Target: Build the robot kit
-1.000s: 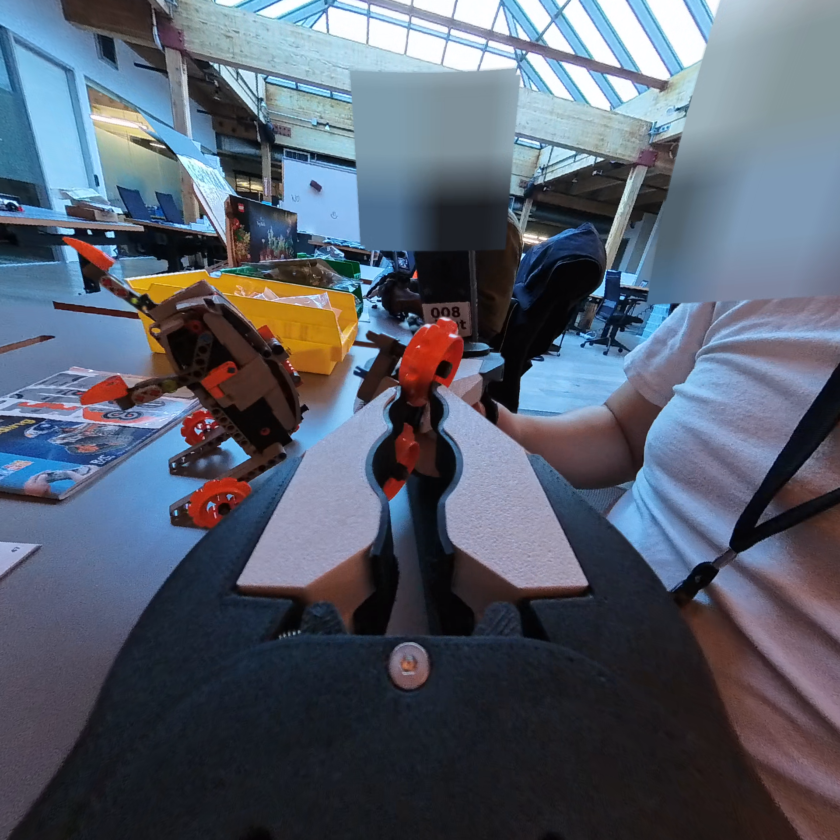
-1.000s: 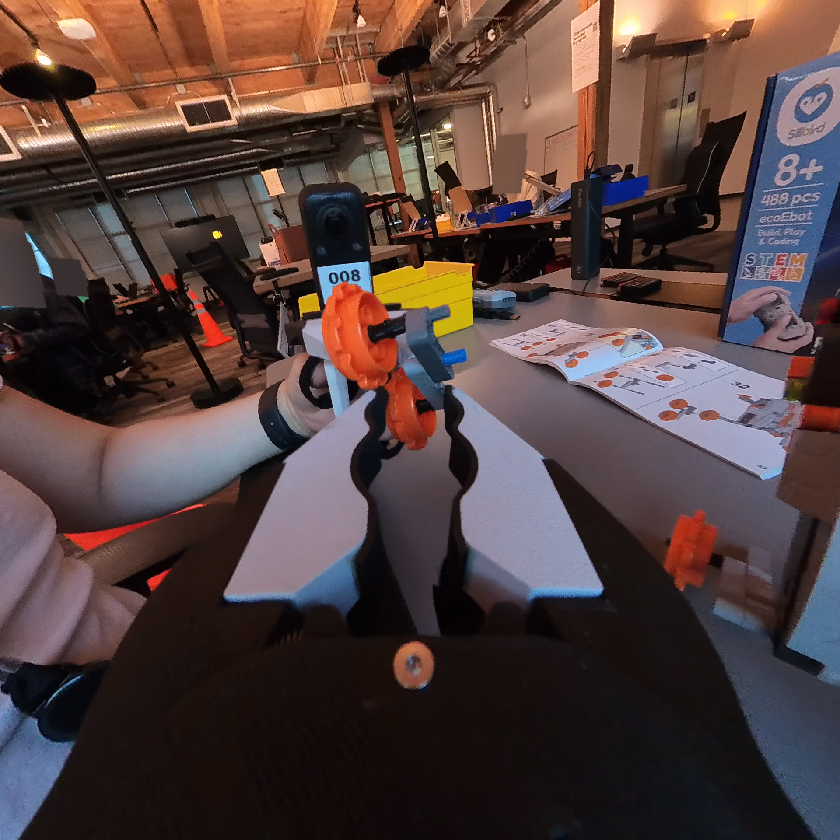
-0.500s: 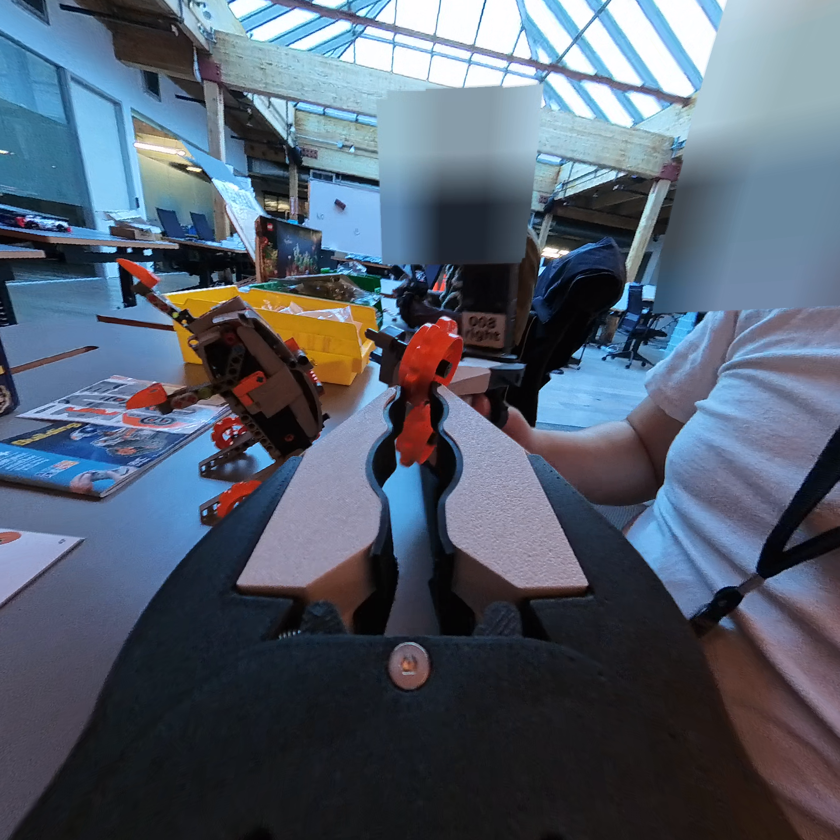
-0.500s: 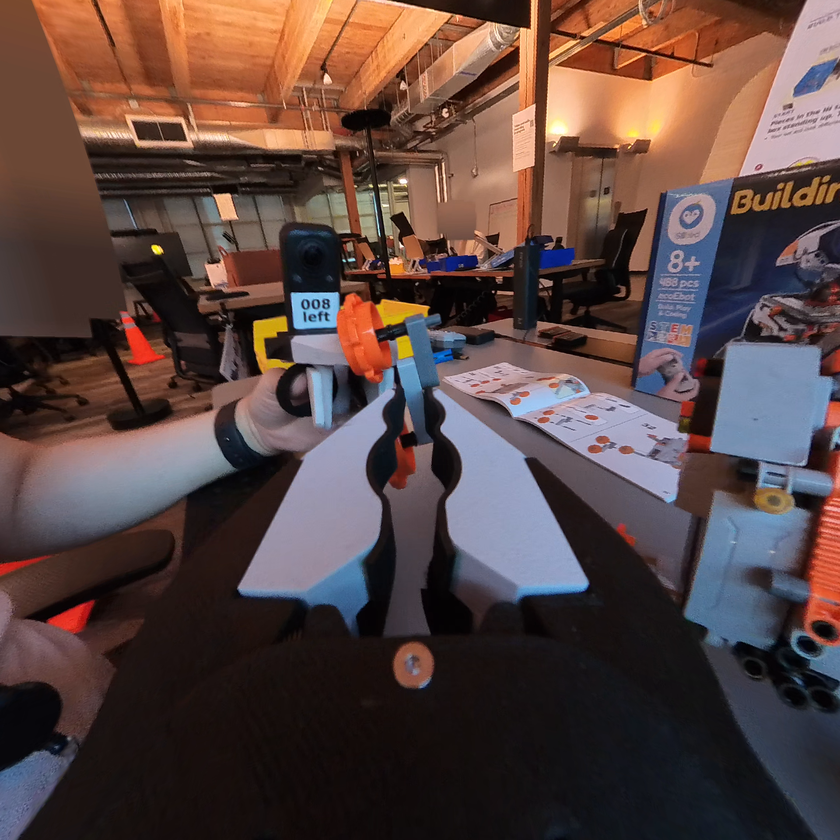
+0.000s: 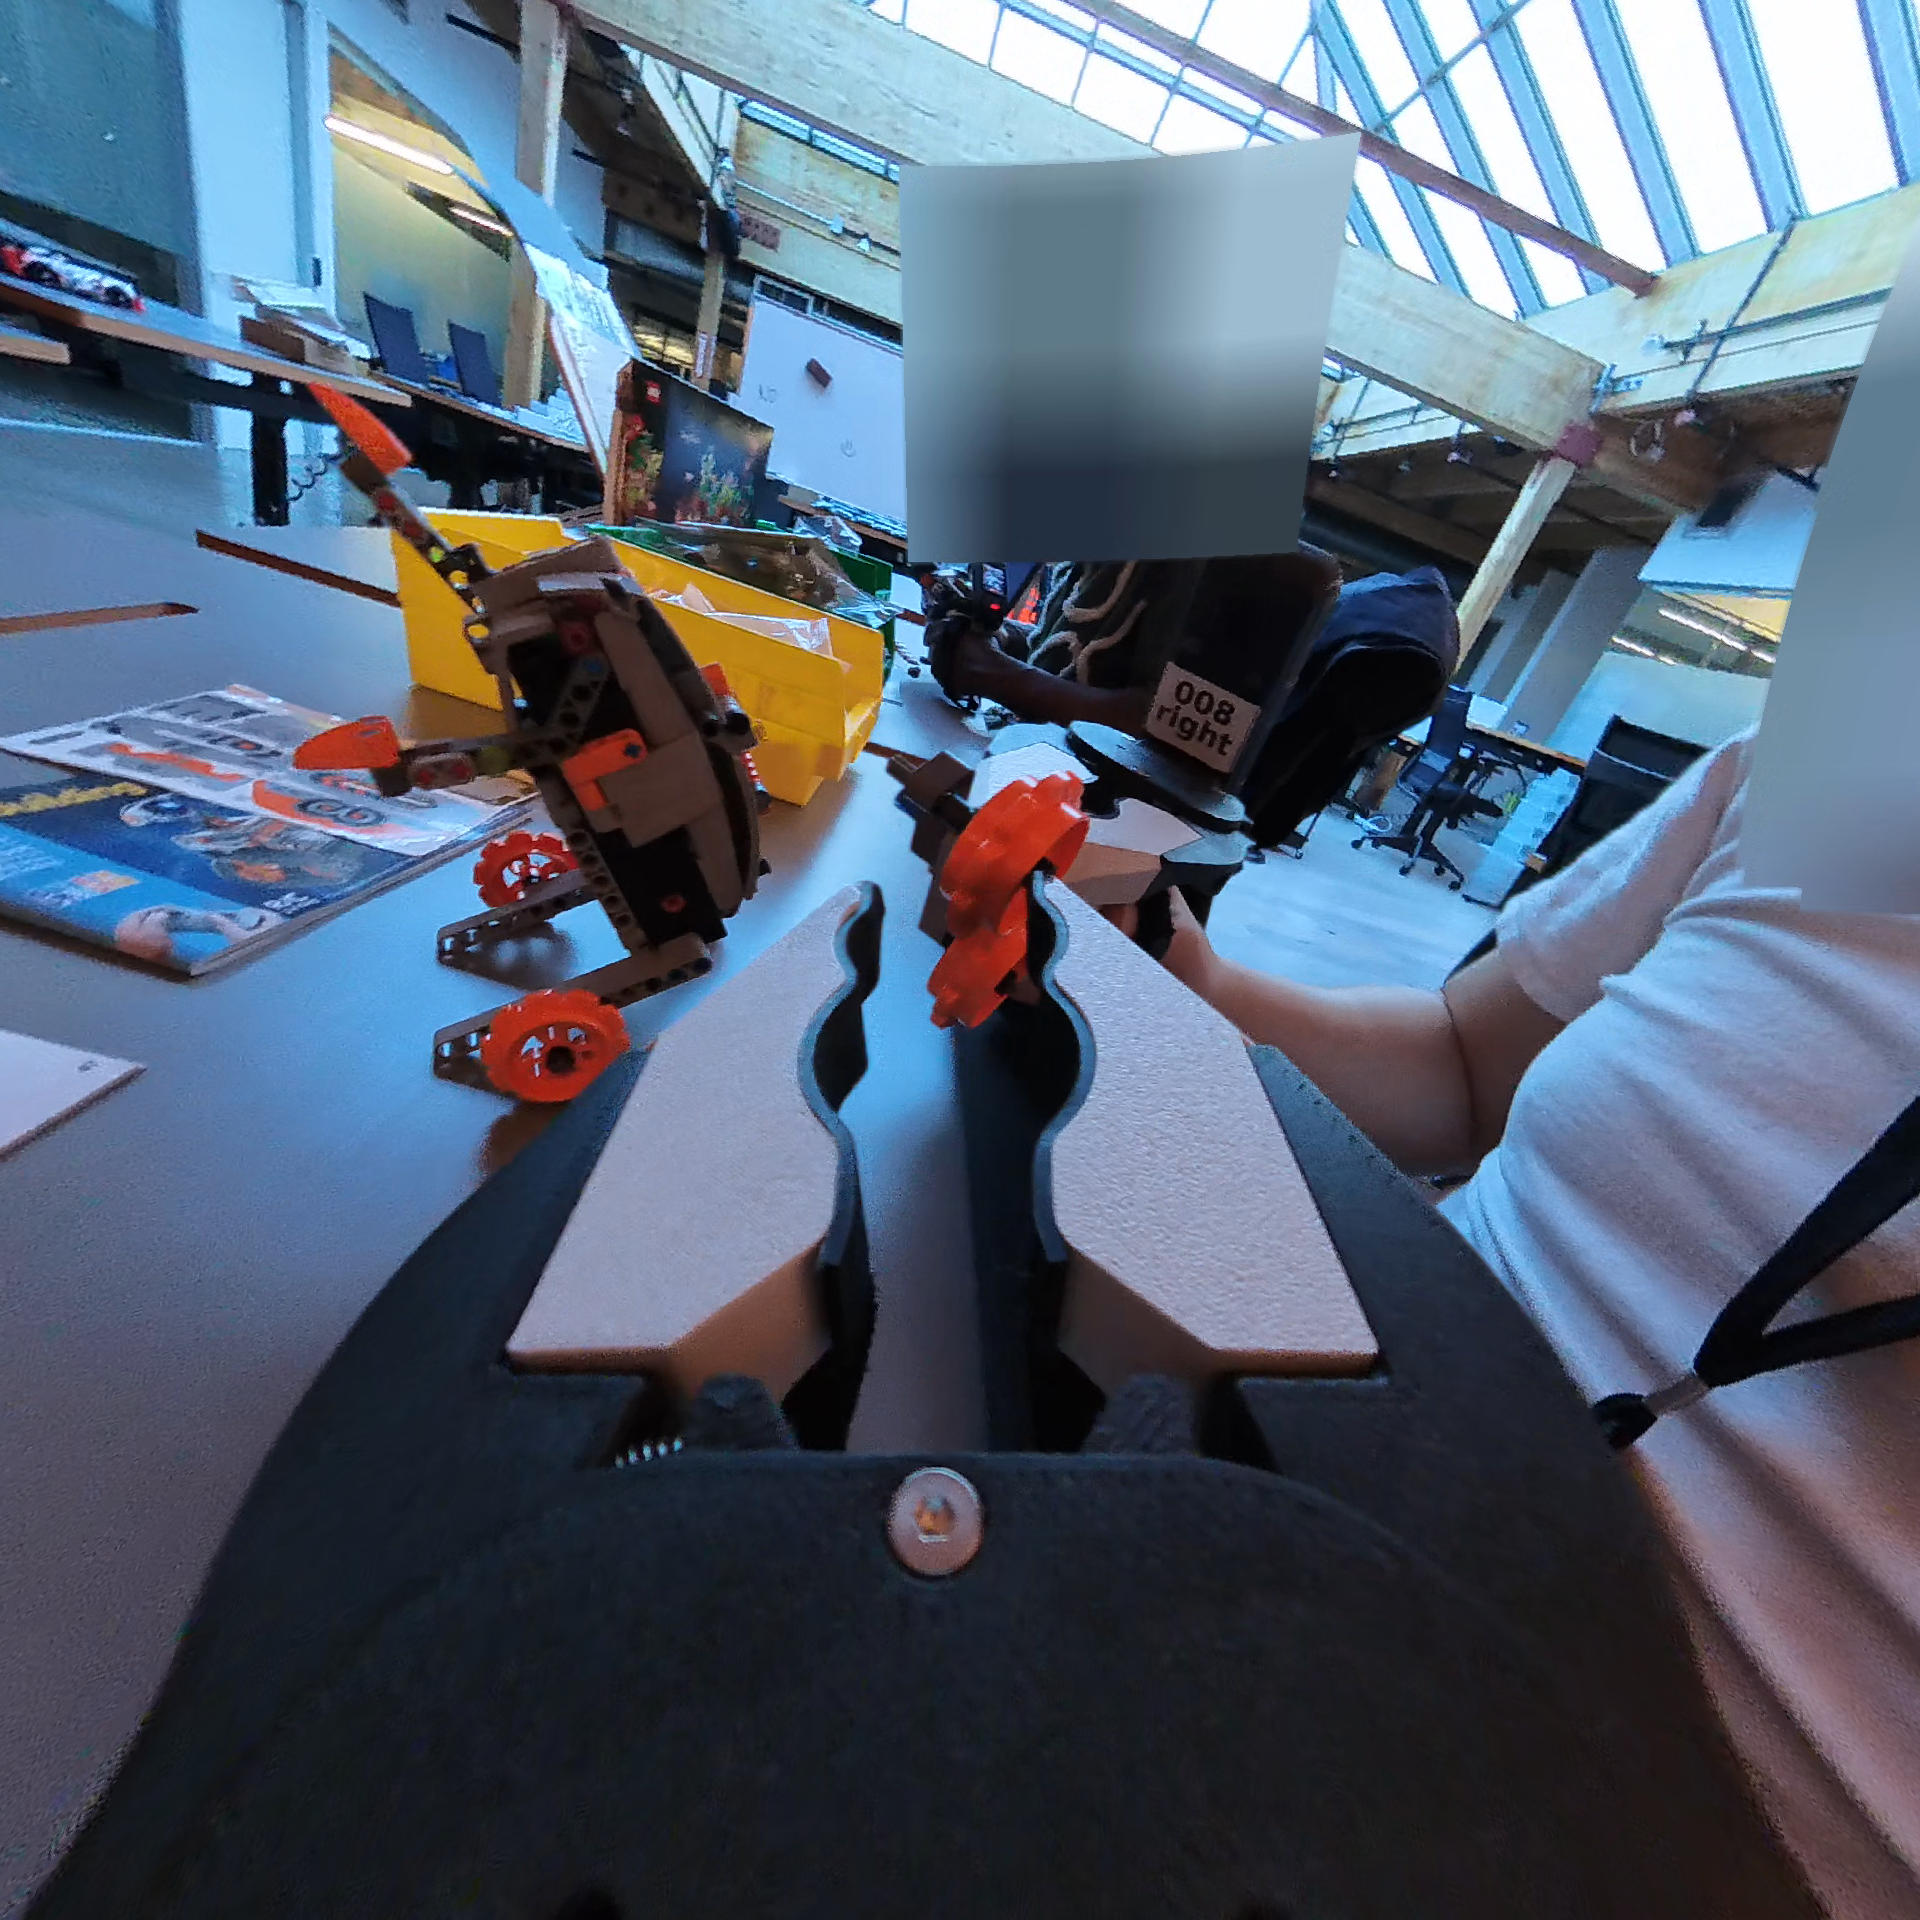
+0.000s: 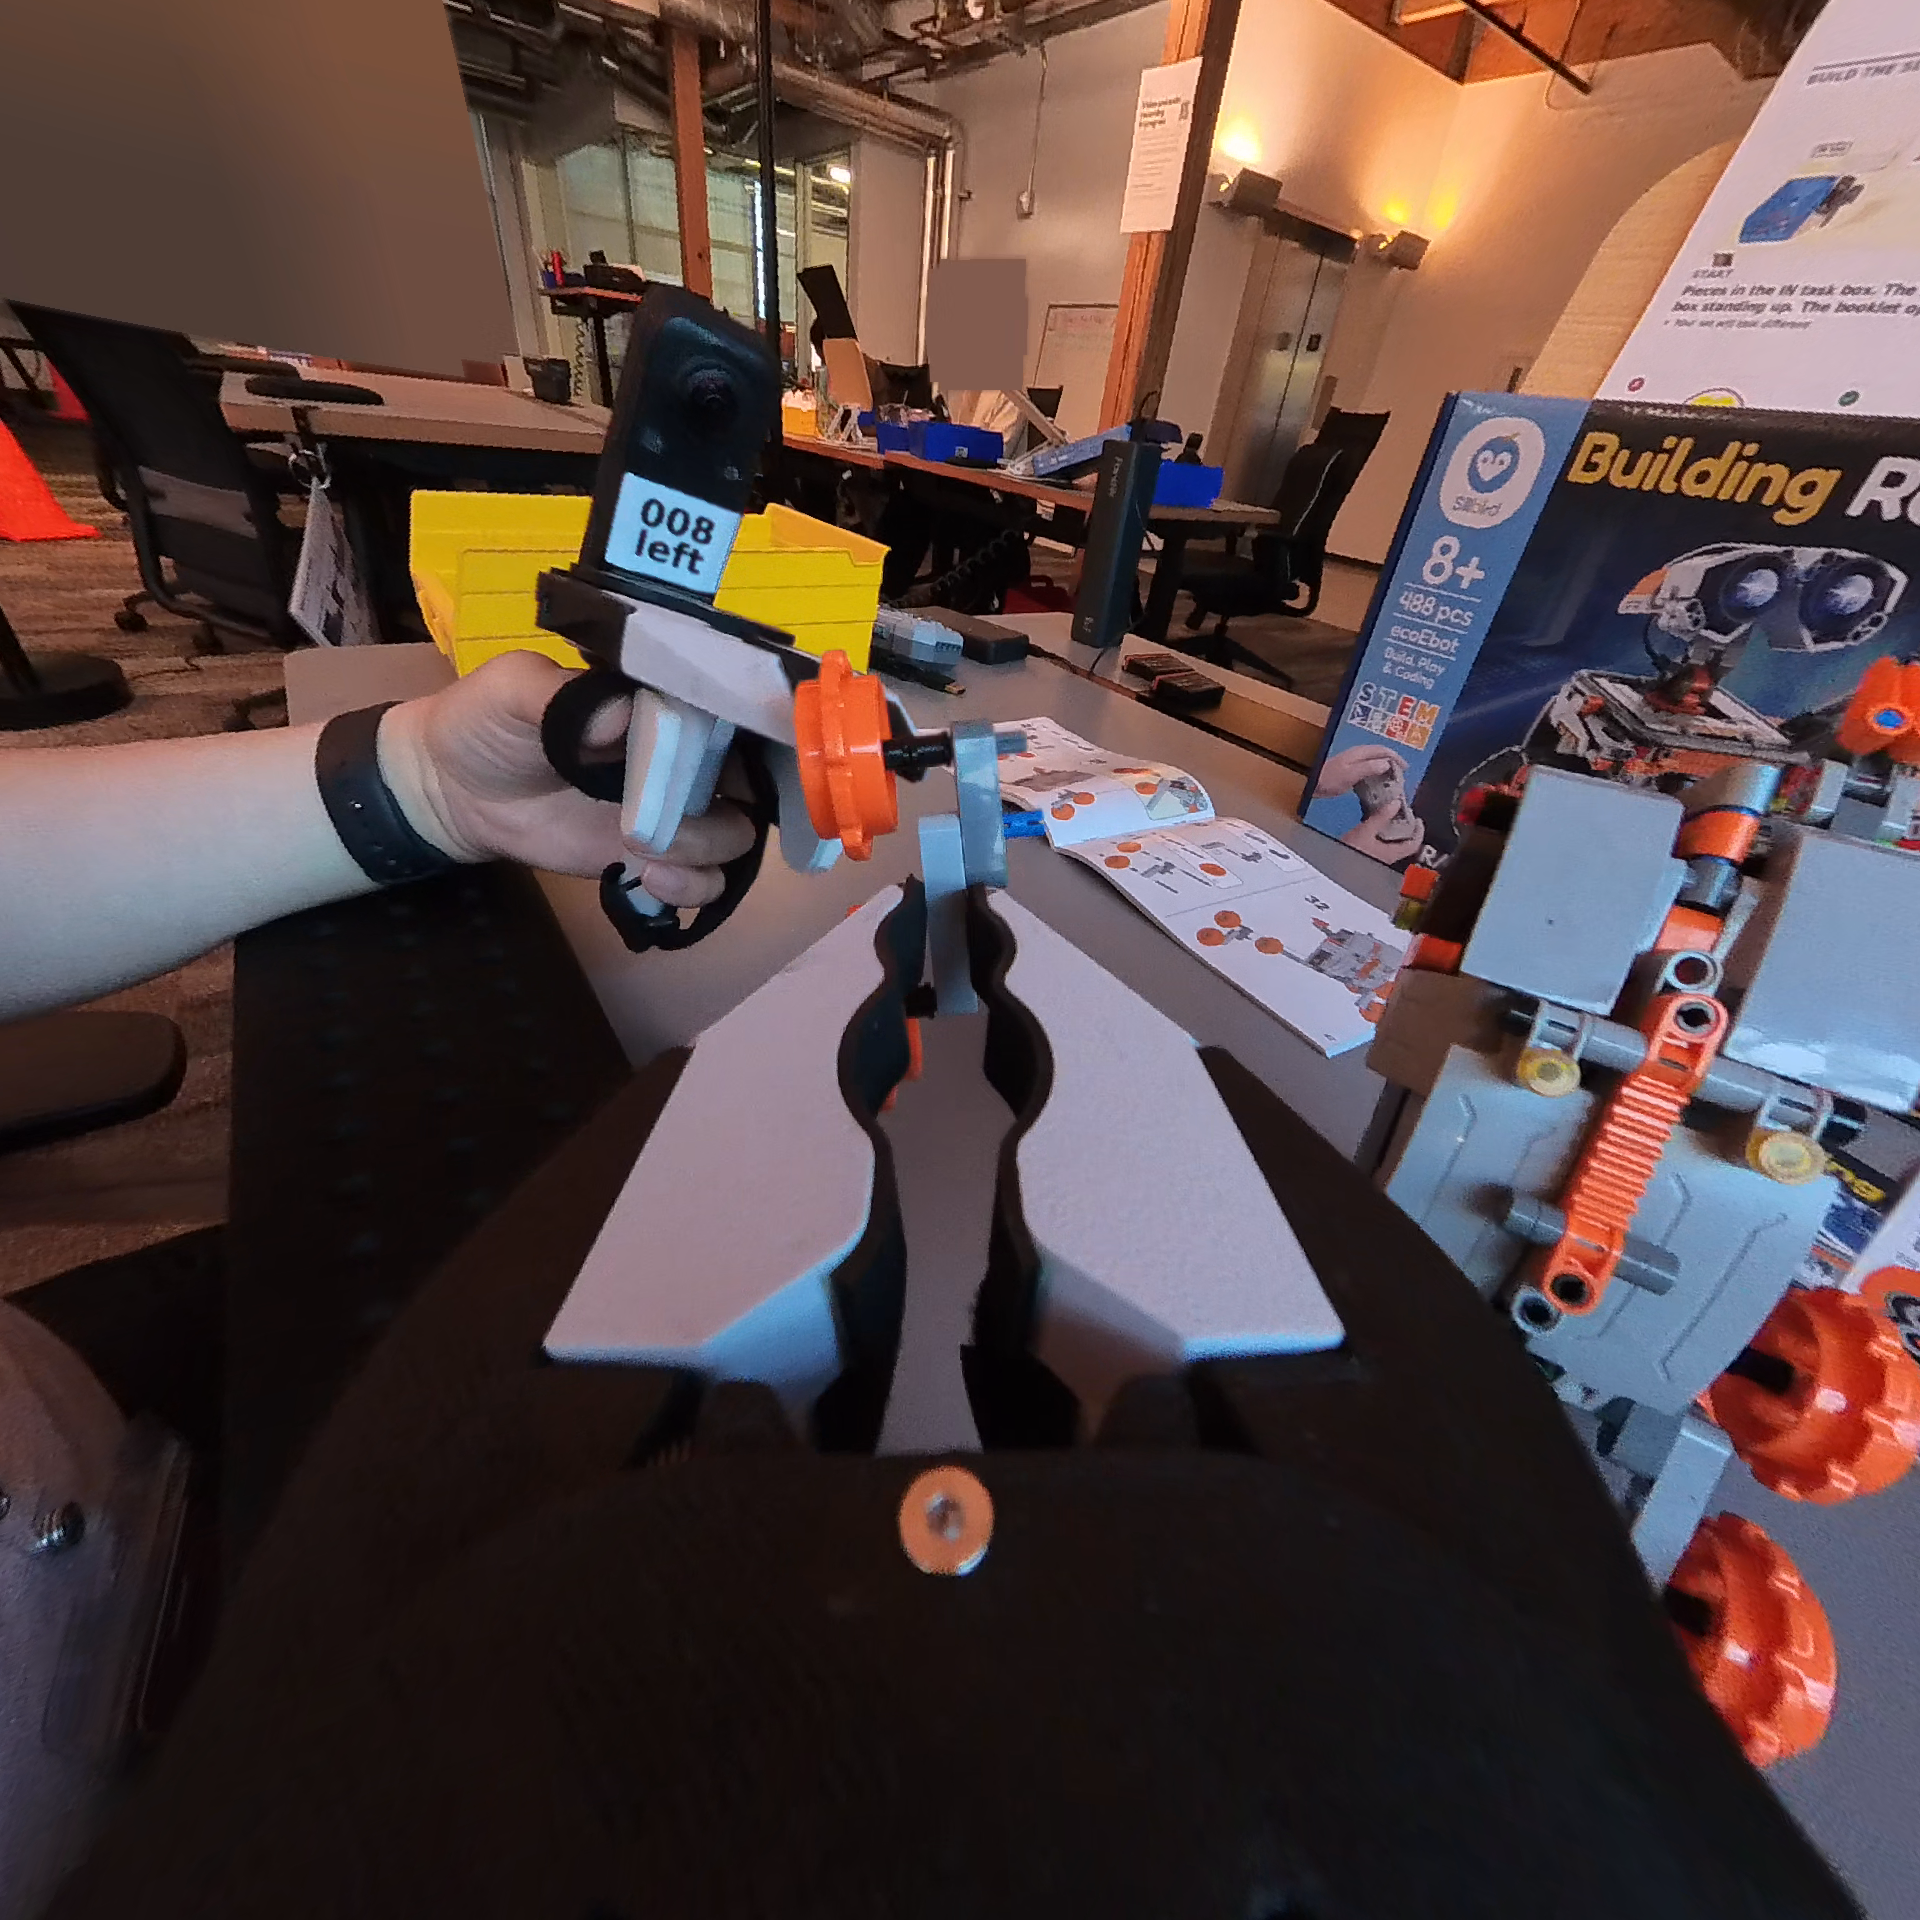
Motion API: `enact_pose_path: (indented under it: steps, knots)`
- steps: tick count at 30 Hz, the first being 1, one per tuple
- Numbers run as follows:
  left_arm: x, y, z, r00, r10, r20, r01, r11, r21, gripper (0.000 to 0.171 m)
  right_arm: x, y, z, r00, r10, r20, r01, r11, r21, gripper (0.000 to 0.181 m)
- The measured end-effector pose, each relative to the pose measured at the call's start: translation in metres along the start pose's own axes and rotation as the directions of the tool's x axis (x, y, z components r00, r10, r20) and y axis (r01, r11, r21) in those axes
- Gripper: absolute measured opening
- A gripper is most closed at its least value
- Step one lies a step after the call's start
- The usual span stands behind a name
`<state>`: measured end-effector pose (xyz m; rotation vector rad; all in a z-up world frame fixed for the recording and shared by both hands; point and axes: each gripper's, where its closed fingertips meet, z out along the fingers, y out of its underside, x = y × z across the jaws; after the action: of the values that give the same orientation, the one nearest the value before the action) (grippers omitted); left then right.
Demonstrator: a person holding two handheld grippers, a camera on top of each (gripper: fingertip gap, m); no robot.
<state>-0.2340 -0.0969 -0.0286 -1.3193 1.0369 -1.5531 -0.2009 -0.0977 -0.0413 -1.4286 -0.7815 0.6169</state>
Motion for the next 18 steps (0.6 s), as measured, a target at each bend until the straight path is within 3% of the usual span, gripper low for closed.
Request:
enact_pose_path:
  steps: [5,13,18]
  knots:
    - [-0.015,-0.009,-0.011,0.997,-0.009,0.082,0.006,1.000,0.027,0.039,0.010,0.007,-0.006,0.999,0.005,-0.041,-0.006,0.999,-0.038,0.006]
    - [-0.029,-0.046,-0.038,0.959,0.128,0.253,-0.157,0.983,0.095,0.066,0.024,0.015,-0.008,0.993,0.062,-0.099,-0.069,0.995,-0.065,0.006]
    - [-0.038,-0.066,-0.054,0.922,0.220,0.318,-0.251,0.966,0.059,0.067,0.032,0.013,-0.019,0.986,0.079,-0.148,-0.087,0.995,-0.050,0.006]
